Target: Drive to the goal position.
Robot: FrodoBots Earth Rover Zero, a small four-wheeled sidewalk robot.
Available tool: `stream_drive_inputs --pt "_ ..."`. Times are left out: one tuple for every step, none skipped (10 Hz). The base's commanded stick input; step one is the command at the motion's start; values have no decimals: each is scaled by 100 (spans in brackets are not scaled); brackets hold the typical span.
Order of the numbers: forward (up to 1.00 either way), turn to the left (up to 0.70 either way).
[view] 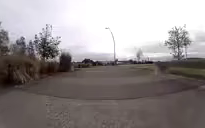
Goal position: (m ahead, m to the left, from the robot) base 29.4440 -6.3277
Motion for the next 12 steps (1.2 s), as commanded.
stream_drive_inputs --pt "100 0" --pt "100 0" --pt "100 0" --pt "100 -32" --pt "100 -36" --pt "100 0" --pt "100 0" --pt "100 0" --pt "100 0" --pt "100 0" --pt "100 0" --pt "100 0"
